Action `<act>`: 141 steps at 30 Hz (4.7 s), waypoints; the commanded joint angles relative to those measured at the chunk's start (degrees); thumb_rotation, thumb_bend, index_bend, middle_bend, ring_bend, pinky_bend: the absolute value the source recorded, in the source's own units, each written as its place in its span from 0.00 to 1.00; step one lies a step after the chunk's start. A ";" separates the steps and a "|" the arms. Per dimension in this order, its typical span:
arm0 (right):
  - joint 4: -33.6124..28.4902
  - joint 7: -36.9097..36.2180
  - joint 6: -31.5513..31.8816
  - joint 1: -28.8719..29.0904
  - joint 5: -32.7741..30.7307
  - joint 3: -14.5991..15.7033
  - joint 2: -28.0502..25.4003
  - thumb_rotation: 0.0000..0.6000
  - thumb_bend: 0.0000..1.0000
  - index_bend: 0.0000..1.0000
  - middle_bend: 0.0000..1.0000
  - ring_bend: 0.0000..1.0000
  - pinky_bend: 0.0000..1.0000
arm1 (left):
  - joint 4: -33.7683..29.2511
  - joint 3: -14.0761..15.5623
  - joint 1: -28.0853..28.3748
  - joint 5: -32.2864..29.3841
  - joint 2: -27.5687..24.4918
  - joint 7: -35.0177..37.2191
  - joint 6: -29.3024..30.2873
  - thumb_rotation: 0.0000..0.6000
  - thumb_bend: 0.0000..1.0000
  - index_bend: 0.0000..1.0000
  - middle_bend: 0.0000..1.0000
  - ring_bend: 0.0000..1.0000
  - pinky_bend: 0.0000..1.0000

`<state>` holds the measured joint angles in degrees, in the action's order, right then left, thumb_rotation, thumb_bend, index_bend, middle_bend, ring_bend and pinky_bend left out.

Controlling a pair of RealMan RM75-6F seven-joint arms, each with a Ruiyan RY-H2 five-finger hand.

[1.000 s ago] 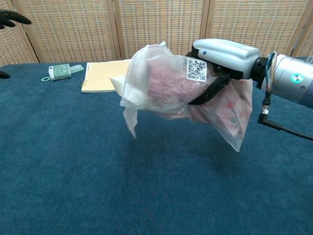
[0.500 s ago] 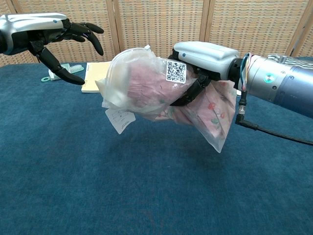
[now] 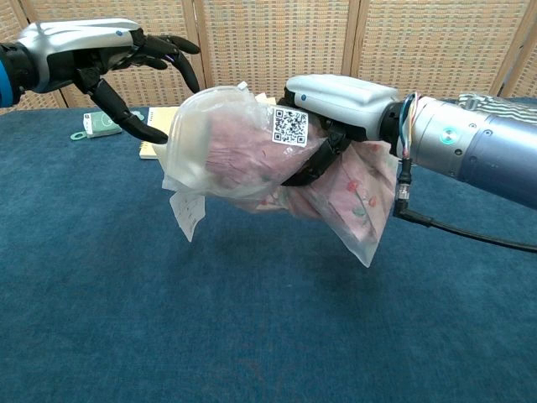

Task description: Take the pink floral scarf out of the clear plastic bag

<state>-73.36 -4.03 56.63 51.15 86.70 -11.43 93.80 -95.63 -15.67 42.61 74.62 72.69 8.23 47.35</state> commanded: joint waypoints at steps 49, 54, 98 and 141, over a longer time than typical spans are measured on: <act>-3.10 5.55 -2.12 1.39 -5.14 -0.67 1.40 1.00 0.75 0.70 0.70 0.68 0.84 | -3.42 2.55 5.40 -13.19 5.10 -13.48 1.29 1.00 0.54 0.71 0.00 0.00 0.00; -3.28 5.48 -2.21 1.37 -5.16 -0.52 1.10 1.00 0.76 0.70 0.70 0.68 0.84 | -3.48 2.75 5.68 -13.61 5.11 -14.14 1.46 1.00 0.63 0.71 0.00 0.00 0.00; -3.60 5.24 -2.12 1.00 -3.84 0.93 -1.42 1.00 0.80 0.70 0.69 0.68 0.84 | -2.29 2.30 7.51 -17.21 6.03 -16.54 2.99 1.00 1.00 0.72 0.00 0.00 0.00; 14.30 10.08 19.27 -12.20 24.97 22.97 -15.49 1.00 0.00 0.16 0.50 0.48 0.56 | 11.06 0.02 13.08 -30.14 15.57 -17.14 -1.59 1.00 1.00 0.72 0.00 0.00 0.00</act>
<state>-62.30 6.83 71.97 39.00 107.07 9.10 76.51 -84.64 -15.64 55.60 44.58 88.21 -8.81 45.73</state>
